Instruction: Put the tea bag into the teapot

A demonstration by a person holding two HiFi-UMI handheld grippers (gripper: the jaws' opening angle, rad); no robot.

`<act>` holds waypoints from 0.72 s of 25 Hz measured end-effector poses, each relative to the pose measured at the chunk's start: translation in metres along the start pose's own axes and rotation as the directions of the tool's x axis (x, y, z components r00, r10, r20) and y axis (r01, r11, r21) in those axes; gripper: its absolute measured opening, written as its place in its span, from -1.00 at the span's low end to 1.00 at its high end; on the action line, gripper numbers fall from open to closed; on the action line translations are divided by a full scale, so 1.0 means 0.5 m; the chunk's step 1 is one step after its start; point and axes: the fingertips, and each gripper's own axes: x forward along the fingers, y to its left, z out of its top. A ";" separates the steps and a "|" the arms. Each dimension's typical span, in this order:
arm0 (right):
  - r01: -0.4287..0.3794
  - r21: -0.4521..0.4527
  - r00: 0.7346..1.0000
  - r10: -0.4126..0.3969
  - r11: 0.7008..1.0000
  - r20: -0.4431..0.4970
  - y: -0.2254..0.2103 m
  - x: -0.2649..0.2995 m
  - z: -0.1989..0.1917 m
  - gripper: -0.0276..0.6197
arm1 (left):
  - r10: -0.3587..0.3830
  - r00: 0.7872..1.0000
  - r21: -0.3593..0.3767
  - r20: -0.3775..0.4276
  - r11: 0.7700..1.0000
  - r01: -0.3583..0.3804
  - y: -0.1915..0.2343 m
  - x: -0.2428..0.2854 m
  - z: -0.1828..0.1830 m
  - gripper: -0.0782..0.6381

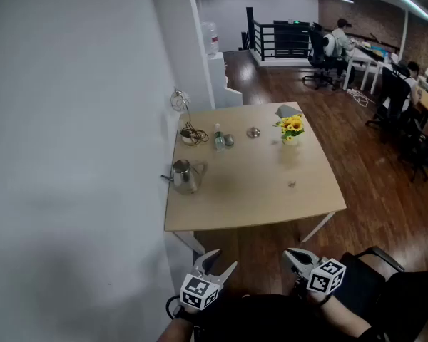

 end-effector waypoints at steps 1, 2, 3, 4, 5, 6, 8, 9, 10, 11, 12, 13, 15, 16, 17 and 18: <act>-0.002 -0.001 1.000 0.002 1.000 0.001 -0.001 0.004 0.001 -0.89 | 0.000 1.000 -0.001 0.000 1.000 0.000 0.004 0.002 0.000 -0.13; -0.004 -0.002 1.000 0.004 1.000 0.002 -0.002 0.008 0.003 -0.89 | -0.001 1.000 -0.003 0.000 1.000 0.001 0.008 0.004 -0.001 -0.13; -0.006 -0.003 1.000 0.006 1.000 0.002 -0.003 0.011 0.004 -0.89 | -0.001 1.000 -0.004 0.000 1.000 0.001 0.011 0.006 -0.001 -0.13; -0.006 -0.003 1.000 0.006 1.000 0.001 -0.006 0.014 0.005 -0.89 | -0.003 1.000 -0.005 0.000 1.000 0.003 0.014 0.009 -0.002 -0.13; -0.004 -0.003 1.000 0.004 1.000 -0.001 -0.009 0.016 0.006 -0.89 | -0.004 1.000 -0.005 -0.002 1.000 0.004 0.018 0.012 -0.003 -0.13; -0.002 -0.002 1.000 0.002 1.000 -0.002 -0.014 0.019 0.008 -0.89 | -0.005 1.000 -0.006 -0.005 1.000 0.005 0.021 0.016 -0.004 -0.13; 0.001 0.000 1.000 -0.001 1.000 -0.004 -0.022 0.024 0.012 -0.89 | -0.008 1.000 -0.012 -0.011 1.000 0.008 0.029 0.025 -0.006 -0.14; 0.001 0.001 1.000 -0.001 1.000 -0.004 -0.026 0.026 0.015 -0.89 | -0.009 1.000 -0.014 -0.013 1.000 0.009 0.032 0.030 -0.006 -0.14; 0.001 0.001 1.000 -0.001 1.000 -0.002 -0.032 0.029 0.019 -0.89 | -0.011 1.000 -0.014 -0.014 1.000 0.011 0.035 0.038 -0.005 -0.14; 0.001 0.002 1.000 -0.001 1.000 -0.001 -0.040 0.034 0.024 -0.89 | -0.013 1.000 -0.012 -0.016 1.000 0.013 0.040 0.047 -0.003 -0.14; 0.002 0.003 1.000 -0.002 1.000 0.000 -0.049 0.041 0.029 -0.89 | -0.016 1.000 -0.010 -0.019 1.000 0.016 0.046 0.058 -0.001 -0.14; 0.002 0.005 1.000 -0.002 1.000 -0.002 -0.061 0.049 0.034 -0.89 | -0.018 1.000 -0.010 -0.023 1.000 0.018 0.052 0.070 0.001 -0.14; 0.002 0.010 1.000 -0.002 1.000 -0.010 -0.087 0.068 0.041 -0.89 | -0.020 0.999 -0.010 -0.028 1.000 0.019 0.067 0.093 0.006 -0.14; -0.001 0.011 1.000 0.001 1.000 -0.014 -0.101 0.079 0.045 -0.89 | -0.017 0.999 -0.009 -0.028 1.000 0.017 0.076 0.106 0.009 -0.14; -0.005 0.011 1.000 0.005 1.000 -0.016 -0.116 0.092 0.052 -0.89 | -0.013 1.000 -0.007 -0.027 1.000 0.012 0.088 0.120 0.012 -0.14; -0.012 0.010 1.000 0.012 1.000 -0.017 -0.132 0.106 0.062 -0.89 | -0.006 1.000 -0.007 -0.029 1.000 0.006 0.102 0.136 0.016 -0.14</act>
